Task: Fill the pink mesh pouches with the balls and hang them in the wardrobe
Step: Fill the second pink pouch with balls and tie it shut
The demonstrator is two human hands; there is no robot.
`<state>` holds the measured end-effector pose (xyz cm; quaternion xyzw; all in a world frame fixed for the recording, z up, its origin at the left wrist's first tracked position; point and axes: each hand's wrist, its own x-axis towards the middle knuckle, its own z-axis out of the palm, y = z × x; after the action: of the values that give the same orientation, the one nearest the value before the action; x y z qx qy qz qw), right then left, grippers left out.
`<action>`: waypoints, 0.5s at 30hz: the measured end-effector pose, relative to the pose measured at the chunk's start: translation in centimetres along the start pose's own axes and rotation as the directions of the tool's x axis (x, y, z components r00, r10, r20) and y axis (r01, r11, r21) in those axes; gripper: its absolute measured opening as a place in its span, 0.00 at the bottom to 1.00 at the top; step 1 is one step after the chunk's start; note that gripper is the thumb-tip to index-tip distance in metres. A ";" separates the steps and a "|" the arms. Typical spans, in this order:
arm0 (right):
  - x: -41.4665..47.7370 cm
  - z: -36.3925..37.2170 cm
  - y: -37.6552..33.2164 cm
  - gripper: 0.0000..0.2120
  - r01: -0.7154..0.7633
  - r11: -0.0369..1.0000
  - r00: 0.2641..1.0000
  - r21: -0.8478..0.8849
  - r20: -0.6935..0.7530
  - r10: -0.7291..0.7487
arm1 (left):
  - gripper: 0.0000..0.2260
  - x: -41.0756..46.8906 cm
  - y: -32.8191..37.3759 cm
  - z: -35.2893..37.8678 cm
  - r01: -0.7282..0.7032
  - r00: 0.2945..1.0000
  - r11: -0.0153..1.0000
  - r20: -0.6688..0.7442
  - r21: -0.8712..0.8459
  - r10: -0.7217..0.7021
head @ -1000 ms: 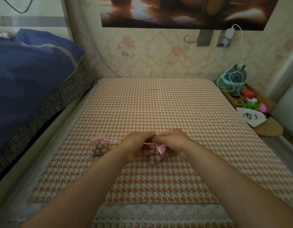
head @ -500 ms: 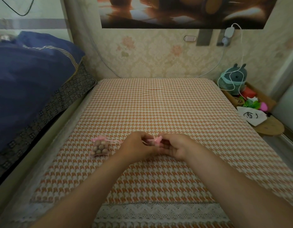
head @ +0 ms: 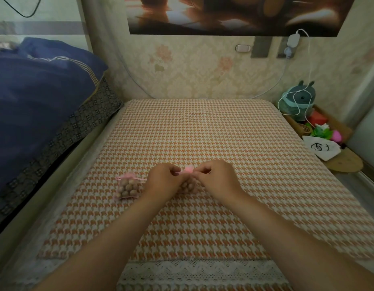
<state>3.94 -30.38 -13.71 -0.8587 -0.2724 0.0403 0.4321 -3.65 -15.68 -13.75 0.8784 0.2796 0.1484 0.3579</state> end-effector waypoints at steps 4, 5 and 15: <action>0.1 0.7 0.2 0.05 0.331 0.896 0.943 -0.296 0.138 -0.303 | 0.13 0.4 0.0 -0.9 -0.136 0.986 0.963 0.130 0.233 0.108; 0.1 0.9 0.2 0.06 0.384 0.864 0.923 -0.325 0.158 -0.351 | 0.12 0.4 -0.2 -1.2 -0.141 0.981 0.963 0.160 0.229 0.106; 0.8 1.8 -1.2 0.07 0.539 0.724 0.842 -0.430 0.237 -0.485 | 0.10 0.7 -2.2 -4.1 -0.199 0.968 0.923 0.212 0.328 0.133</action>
<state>3.54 -28.07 -13.81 -0.8258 -0.5229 -0.1034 0.1841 -5.83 -11.68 -12.38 0.9583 0.1910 0.0441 0.2079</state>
